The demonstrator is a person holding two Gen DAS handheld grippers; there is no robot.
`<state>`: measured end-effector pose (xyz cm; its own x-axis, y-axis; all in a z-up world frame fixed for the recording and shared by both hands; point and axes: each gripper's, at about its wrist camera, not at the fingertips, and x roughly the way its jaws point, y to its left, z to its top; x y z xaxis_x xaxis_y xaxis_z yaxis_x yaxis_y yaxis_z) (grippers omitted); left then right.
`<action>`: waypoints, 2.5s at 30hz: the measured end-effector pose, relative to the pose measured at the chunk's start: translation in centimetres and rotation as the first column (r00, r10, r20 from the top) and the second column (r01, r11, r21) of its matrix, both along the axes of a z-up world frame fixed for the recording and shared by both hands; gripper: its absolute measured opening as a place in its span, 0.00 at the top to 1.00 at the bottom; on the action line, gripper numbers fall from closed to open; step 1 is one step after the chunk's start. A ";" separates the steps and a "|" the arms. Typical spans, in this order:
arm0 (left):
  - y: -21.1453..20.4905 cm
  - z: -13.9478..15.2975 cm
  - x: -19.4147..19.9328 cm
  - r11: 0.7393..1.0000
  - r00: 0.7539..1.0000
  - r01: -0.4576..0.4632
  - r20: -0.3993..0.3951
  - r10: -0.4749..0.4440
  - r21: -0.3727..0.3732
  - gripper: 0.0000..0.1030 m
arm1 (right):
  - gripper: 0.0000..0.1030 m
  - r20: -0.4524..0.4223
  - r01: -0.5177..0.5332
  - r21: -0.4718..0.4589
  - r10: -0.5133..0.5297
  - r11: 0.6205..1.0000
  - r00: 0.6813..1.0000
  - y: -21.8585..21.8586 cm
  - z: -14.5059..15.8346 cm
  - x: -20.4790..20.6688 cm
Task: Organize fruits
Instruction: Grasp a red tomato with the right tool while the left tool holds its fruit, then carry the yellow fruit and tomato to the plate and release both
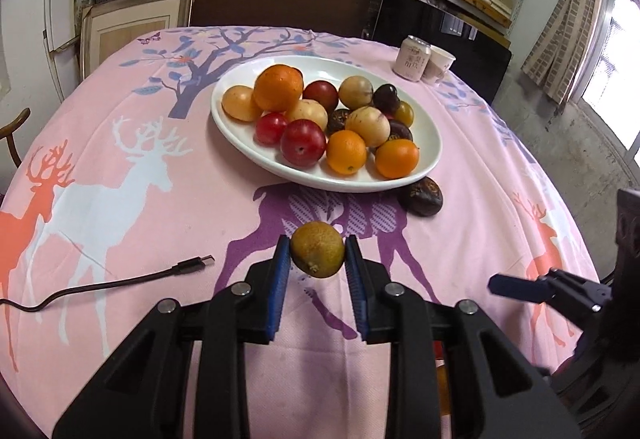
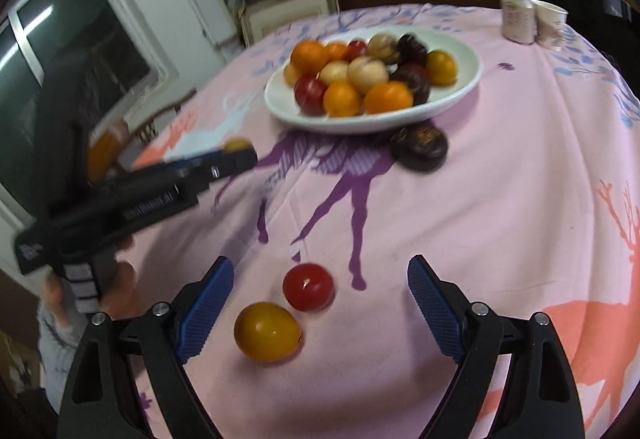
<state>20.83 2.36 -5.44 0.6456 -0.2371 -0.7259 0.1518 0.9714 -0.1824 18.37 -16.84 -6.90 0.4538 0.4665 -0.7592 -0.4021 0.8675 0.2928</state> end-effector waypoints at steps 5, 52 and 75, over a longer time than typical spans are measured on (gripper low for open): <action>0.4 0.1 0.0 1.000 1.000 0.005 -0.002 -0.005 -0.020 0.74 | 0.13 -0.061 0.013 -0.070 -0.017 0.997 0.998 0.3 -1.3 0.8; -0.6 0.9 1.8 0.999 0.999 0.017 -0.028 -0.016 0.031 0.74 | 0.70 0.161 0.221 -0.088 -0.205 0.971 0.966 -5.5 1.9 2.1; -3.0 2.1 13.8 1.000 1.000 -0.011 0.007 0.011 0.024 0.44 | 0.40 0.142 0.282 0.137 -0.300 0.950 0.943 -3.0 3.0 16.0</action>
<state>34.68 -0.68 -3.31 0.6530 -0.2124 -0.7270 0.1421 0.9772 -0.1578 34.34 -19.79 -3.94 0.6932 0.3745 -0.6158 -0.1864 0.9185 0.3488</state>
